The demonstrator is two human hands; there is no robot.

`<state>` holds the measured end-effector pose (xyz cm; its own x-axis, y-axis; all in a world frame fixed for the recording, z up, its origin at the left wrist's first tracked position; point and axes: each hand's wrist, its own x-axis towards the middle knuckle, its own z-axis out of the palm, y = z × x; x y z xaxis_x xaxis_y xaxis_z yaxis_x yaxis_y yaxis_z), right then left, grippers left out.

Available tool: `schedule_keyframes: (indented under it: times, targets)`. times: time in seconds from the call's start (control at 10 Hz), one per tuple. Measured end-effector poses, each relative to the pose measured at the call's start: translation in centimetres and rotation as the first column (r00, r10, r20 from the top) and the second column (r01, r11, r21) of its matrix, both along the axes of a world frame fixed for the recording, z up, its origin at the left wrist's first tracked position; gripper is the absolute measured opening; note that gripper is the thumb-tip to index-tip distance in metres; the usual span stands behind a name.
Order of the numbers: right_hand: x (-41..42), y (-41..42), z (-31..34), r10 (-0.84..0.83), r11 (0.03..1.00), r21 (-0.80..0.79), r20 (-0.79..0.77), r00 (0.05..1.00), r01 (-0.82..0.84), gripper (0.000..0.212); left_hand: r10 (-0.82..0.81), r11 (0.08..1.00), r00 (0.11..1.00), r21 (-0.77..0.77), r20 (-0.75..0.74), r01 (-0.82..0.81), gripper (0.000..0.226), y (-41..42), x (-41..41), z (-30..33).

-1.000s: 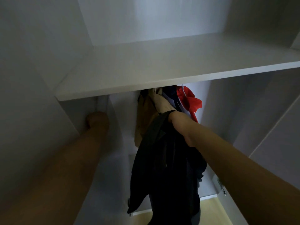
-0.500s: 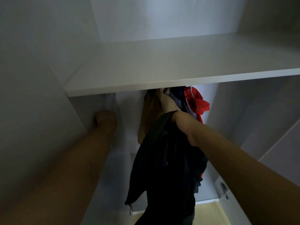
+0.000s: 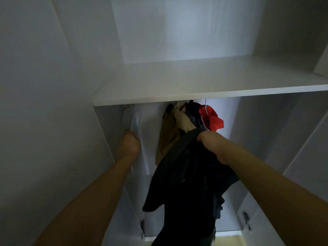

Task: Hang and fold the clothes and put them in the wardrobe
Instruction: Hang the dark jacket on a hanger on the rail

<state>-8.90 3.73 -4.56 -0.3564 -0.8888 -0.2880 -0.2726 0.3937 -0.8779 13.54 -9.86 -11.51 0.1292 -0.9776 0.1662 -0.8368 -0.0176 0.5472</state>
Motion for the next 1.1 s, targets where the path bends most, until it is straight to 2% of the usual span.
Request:
schedule_keyframes:
  times: [0.1,0.2,0.3,0.5,0.7,0.8,0.9,1.0,1.1]
  targets:
    - [-1.8,2.7,0.1,0.082,0.996,0.046,-0.135,0.987,-0.076,0.026,-0.095,0.995,0.995,-0.028,-0.011,0.095,0.018,7.1,-0.9,0.3]
    - [-3.8,5.5,-0.3,0.117,0.990,0.114,-0.306,0.945,-0.086,0.032,-0.133,0.989,0.991,-0.063,0.025,0.135,0.016,13.2,-1.5,1.1]
    - [-5.7,7.7,-1.3,0.103,0.990,0.125,-0.389,0.915,-0.058,0.029,-0.139,0.989,0.990,-0.038,0.032,0.140,0.024,18.4,-2.0,2.4]
    - [-9.1,11.3,-3.4,0.013,0.992,0.122,-0.347,0.938,0.032,0.034,-0.333,0.940,0.941,-0.061,0.056,0.336,0.027,29.4,-1.5,5.7]
    - [-11.9,13.7,-2.7,-0.112,0.991,0.032,-0.367,0.923,0.132,0.023,-0.504,0.863,0.856,-0.076,-0.116,0.499,0.029,37.5,0.8,11.2]
    - [-13.9,15.2,-2.0,-0.143,0.989,-0.016,-0.397,0.907,0.149,0.016,-0.556,0.831,0.826,-0.039,-0.089,0.555,0.031,39.4,0.4,12.5]
    - [-14.9,16.1,-1.1,-0.182,0.982,-0.019,-0.394,0.901,0.190,0.024,-0.579,0.815,0.814,0.004,-0.048,0.580,0.032,40.7,-0.8,12.7]
    - [-14.5,16.8,-0.1,-0.175,0.984,-0.029,-0.341,0.924,0.176,0.020,-0.609,0.793,0.793,-0.013,-0.019,0.609,0.029,41.3,-3.0,11.7]
    - [-12.8,18.5,1.6,-0.133,0.991,-0.050,-0.280,0.951,0.124,0.035,-0.611,0.787,0.791,-0.099,0.014,0.609,0.025,40.7,-5.9,9.1]
